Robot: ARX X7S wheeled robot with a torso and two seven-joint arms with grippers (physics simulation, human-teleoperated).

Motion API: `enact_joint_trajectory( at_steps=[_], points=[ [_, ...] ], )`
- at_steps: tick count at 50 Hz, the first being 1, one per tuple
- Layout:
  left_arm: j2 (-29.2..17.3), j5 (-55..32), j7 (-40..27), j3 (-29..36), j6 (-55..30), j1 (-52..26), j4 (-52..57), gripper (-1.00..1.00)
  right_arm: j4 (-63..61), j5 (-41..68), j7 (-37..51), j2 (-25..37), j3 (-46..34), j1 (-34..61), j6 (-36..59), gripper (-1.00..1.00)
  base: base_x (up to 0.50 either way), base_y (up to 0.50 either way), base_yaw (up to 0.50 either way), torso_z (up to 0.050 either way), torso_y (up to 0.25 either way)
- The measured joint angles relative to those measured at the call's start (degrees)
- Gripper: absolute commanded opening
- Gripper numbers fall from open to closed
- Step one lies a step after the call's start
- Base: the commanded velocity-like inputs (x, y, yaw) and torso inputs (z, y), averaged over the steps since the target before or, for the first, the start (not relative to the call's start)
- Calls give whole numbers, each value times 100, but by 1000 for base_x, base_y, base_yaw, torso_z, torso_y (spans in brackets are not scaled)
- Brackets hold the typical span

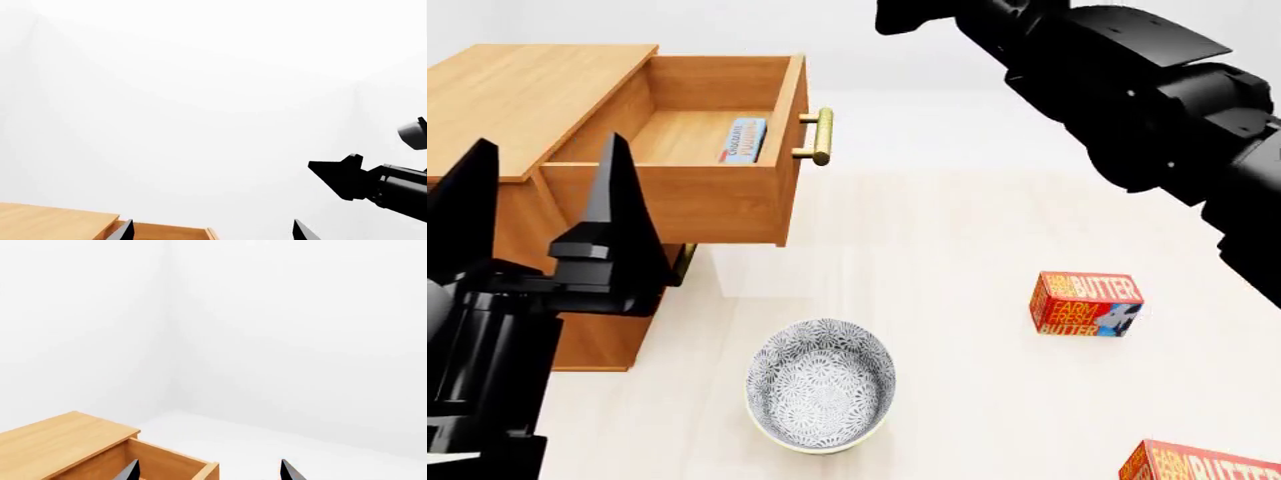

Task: Put the chocolate pudding in the top drawer of the cabinet and close it.

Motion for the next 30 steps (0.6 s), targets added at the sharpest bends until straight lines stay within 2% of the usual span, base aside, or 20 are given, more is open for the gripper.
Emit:
enact_joint_trajectory(
  at_steps=[30],
  points=[
    [109,130,62,257,24,-136,-133,100,-3247,-1037,2016,1715,27,-564,-1415,100,0,0,0,0,0]
  ],
)
